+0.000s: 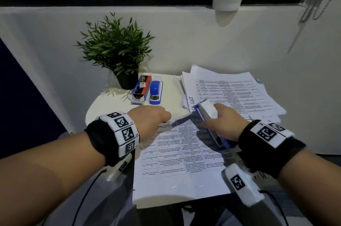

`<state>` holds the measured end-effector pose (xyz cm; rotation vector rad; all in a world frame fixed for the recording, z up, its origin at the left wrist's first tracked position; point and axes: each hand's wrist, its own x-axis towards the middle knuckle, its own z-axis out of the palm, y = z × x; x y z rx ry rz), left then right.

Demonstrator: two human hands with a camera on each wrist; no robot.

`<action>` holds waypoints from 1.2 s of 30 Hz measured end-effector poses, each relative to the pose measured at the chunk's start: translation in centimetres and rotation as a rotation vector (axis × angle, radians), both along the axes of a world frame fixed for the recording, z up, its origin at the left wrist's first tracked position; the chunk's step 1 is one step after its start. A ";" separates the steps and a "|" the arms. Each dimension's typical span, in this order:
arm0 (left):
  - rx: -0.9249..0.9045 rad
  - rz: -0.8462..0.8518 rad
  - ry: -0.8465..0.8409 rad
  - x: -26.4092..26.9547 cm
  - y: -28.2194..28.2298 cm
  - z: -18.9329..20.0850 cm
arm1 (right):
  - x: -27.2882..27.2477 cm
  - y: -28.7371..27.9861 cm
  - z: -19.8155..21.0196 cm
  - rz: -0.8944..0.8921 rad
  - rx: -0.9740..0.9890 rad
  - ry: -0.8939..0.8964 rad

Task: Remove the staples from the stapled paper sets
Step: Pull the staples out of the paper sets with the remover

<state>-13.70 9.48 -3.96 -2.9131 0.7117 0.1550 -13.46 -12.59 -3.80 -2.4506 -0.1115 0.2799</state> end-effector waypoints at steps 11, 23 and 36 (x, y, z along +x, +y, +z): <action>0.204 -0.190 0.104 -2.0 2.3 -2.1 | -2.3 0.9 -0.2 0.407 -0.451 -0.075; 0.140 -0.278 0.004 -2.7 3.3 -2.0 | -2.8 1.0 -1.2 0.423 -0.580 -0.103; 0.067 0.104 -0.083 -2.8 -3.4 0.1 | -0.9 1.2 1.5 0.268 -0.319 -0.072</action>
